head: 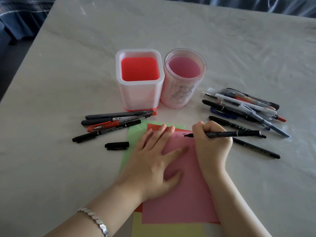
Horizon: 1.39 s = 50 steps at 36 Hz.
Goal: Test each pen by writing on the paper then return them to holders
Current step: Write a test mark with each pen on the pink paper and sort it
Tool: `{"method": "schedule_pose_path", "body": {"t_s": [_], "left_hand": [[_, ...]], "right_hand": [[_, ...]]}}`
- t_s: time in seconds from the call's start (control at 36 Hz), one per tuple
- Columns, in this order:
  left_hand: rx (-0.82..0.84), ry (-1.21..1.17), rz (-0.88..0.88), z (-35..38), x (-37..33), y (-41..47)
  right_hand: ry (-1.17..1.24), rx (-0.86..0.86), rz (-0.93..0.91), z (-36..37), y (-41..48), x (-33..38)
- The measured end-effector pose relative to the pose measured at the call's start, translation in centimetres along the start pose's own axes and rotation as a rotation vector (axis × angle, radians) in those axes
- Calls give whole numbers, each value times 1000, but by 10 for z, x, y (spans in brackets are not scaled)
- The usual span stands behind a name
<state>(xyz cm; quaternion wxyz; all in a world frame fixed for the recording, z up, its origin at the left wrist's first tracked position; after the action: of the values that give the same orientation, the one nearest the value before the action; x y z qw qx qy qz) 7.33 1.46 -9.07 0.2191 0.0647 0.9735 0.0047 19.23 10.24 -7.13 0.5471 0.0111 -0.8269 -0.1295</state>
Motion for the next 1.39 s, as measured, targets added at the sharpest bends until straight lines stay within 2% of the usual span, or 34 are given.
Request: {"method": "schedule_pose_path", "body": {"t_s": [0.61, 0.83, 1.06, 1.19, 1.39], "left_hand": [[-3, 13, 2, 1, 0, 0], [-27, 23, 19, -1, 0, 1], [-31, 48, 44, 0, 0, 0], [-45, 28, 68, -2, -2, -1], [-267, -88, 11, -30, 10, -12]], "right_hand": [[-14, 59, -12, 5, -1, 1], [-59, -37, 42, -4, 2, -6], [109, -98, 109, -13, 2, -5], [153, -49, 199, -20, -5, -9], [130, 175, 249, -27, -20, -2]]}}
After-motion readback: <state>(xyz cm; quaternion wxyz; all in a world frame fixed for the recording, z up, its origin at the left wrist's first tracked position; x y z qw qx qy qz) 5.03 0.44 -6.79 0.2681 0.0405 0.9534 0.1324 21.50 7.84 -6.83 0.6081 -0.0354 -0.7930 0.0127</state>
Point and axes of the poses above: each hand's wrist, its own y-axis towards the middle knuckle, its own z-axis out of the palm, x = y × z, the point moved 8 cm from there along y, towards the middle knuckle
